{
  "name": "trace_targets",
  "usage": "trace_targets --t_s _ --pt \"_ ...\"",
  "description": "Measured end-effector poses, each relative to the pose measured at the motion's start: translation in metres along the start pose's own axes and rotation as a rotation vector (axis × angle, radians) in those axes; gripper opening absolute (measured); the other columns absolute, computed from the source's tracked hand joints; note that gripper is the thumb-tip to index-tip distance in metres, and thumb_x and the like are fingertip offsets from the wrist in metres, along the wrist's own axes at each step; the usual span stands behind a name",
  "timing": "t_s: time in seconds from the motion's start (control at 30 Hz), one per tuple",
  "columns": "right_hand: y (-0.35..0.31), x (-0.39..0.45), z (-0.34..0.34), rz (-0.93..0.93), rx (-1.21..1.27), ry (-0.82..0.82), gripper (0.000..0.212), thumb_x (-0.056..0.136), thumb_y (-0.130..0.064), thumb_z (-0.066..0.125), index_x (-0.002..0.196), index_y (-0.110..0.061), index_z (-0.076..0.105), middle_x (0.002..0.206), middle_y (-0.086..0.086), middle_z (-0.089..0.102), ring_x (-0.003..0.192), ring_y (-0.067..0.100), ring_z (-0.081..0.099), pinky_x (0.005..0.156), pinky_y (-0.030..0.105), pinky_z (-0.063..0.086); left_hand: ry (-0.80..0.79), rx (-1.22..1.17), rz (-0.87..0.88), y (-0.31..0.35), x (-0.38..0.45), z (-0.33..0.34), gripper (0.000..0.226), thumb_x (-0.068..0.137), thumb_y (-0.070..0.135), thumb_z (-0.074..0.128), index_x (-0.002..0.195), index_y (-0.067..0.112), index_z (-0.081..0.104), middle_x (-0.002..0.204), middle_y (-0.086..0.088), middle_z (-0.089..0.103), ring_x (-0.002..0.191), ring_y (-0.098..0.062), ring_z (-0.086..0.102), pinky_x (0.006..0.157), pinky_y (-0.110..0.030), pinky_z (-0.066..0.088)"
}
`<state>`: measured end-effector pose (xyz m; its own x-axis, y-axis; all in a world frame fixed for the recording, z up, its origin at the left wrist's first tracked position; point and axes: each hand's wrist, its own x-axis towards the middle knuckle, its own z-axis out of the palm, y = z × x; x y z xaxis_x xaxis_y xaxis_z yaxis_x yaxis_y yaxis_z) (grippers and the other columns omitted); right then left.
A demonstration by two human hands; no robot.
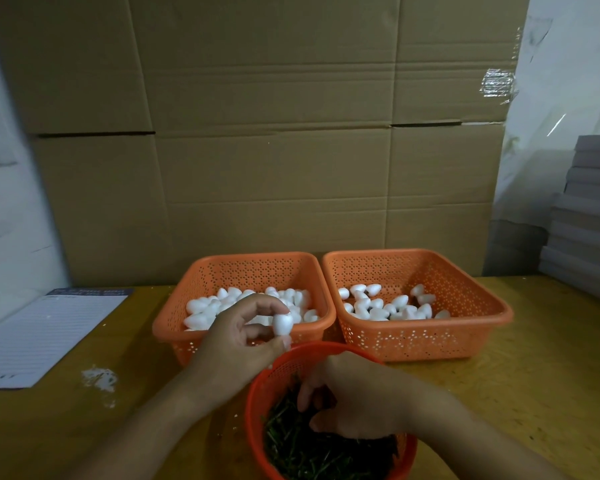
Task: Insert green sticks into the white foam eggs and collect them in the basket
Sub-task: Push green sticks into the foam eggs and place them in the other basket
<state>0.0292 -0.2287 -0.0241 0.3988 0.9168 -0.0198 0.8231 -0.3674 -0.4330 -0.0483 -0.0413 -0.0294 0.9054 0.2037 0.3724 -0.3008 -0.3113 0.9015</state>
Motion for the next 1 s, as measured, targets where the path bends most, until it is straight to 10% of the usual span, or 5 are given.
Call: trace_targets --t_s 0.33,0.6,1.0 --pt "0.002 -0.001 -0.005 -0.016 -0.009 -0.015 0.029 0.086 -0.030 0.074 0.115 -0.029 0.069 0.108 -0.012 0.069 0.092 -0.001 0.060 0.073 0.005 0.041 -0.042 0.056 0.028 0.001 -0.003 0.004 0.045 0.086 -0.003 0.073 0.101 0.039 0.068 0.113 0.007 0.072 0.087 -0.021 0.074 0.062 -0.025 0.056" --pt "0.007 -0.003 -0.011 0.026 -0.017 0.111 0.039 0.086 0.002 0.057 0.111 -0.024 0.072 0.101 -0.009 0.071 0.093 0.001 0.064 0.082 0.014 0.051 -0.068 0.067 0.019 -0.001 -0.005 0.008 0.042 0.087 -0.003 0.073 0.097 0.037 0.069 0.097 0.002 0.074 0.089 -0.021 0.072 0.067 -0.027 0.056" --pt "0.017 -0.001 -0.010 0.022 -0.089 0.038 0.037 0.089 -0.029 0.070 0.125 -0.030 0.066 0.121 -0.013 0.067 0.106 0.001 0.060 0.089 0.015 0.045 -0.107 0.059 0.016 -0.003 -0.007 0.012 0.037 0.085 0.008 0.074 0.101 0.041 0.069 0.103 0.005 0.073 0.092 -0.017 0.072 0.068 -0.025 0.055"
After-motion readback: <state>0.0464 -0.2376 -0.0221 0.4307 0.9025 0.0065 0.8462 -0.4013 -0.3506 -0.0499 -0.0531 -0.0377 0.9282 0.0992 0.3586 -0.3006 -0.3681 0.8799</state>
